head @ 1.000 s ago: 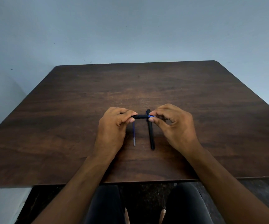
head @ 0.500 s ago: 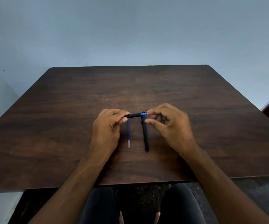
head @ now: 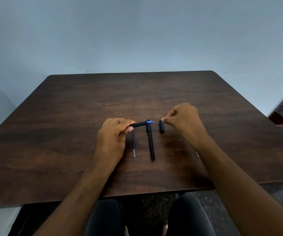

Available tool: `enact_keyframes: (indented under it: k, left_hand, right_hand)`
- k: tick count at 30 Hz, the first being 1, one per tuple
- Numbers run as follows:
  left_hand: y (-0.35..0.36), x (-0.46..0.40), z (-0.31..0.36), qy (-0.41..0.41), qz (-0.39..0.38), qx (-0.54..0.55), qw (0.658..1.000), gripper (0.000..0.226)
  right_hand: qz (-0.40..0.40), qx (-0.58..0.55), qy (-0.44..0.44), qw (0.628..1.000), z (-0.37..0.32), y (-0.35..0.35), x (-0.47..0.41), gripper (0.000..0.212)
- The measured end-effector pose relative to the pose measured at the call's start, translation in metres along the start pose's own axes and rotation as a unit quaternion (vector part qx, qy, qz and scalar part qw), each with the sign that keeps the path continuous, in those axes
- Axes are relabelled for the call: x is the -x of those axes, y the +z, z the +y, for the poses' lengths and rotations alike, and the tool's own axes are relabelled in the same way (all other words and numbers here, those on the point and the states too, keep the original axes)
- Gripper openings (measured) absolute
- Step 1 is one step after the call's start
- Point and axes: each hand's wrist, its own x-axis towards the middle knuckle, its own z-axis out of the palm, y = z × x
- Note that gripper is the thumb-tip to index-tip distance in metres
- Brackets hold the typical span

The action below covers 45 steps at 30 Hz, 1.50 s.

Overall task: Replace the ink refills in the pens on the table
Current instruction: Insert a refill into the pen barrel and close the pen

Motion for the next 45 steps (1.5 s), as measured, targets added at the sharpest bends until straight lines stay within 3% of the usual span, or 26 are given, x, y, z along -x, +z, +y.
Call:
enact_keyframes:
  k: [7, 11, 15, 17, 20, 24, 27, 45]
  left_hand:
    - [0.0, 0.0, -0.001, -0.005, 0.001, 0.014, 1.0, 0.02]
    - [0.001, 0.0, -0.002, -0.003, 0.001, 0.012, 1.0, 0.019]
    - [0.001, 0.001, -0.001, -0.002, 0.004, 0.009, 1.0, 0.018]
    - [0.001, 0.001, -0.001, -0.006, 0.005, 0.009, 1.0, 0.018]
    - [0.002, 0.001, -0.002, -0.006, 0.003, 0.004, 1.0, 0.016]
    - [0.002, 0.002, -0.003, 0.002, 0.003, -0.001, 1.0, 0.015]
    - [0.002, 0.001, -0.003, 0.001, 0.003, -0.005, 1.0, 0.015]
    - [0.0, 0.001, -0.001, -0.008, 0.008, -0.004, 1.0, 0.016]
  right_hand:
    - [-0.115, 0.088, 0.081, 0.986, -0.025, 0.012, -0.003, 0.044]
    - [-0.119, 0.081, 0.086, 0.986, -0.023, 0.016, -0.006, 0.041]
    - [-0.073, -0.033, 0.061, 0.995, -0.008, 0.013, -0.005, 0.014]
    - [-0.028, -0.16, 0.035, 0.986, 0.001, 0.012, 0.0, 0.019]
    - [-0.011, -0.372, 0.03, 0.928, 0.008, 0.011, 0.012, 0.034]
    - [-0.029, -0.49, 0.015, 0.871, 0.011, 0.015, 0.028, 0.03]
    - [-0.033, -0.522, 0.01, 0.852, 0.01, 0.02, 0.035, 0.027]
    - [-0.006, -0.558, 0.022, 0.829, 0.01, 0.023, 0.043, 0.027]
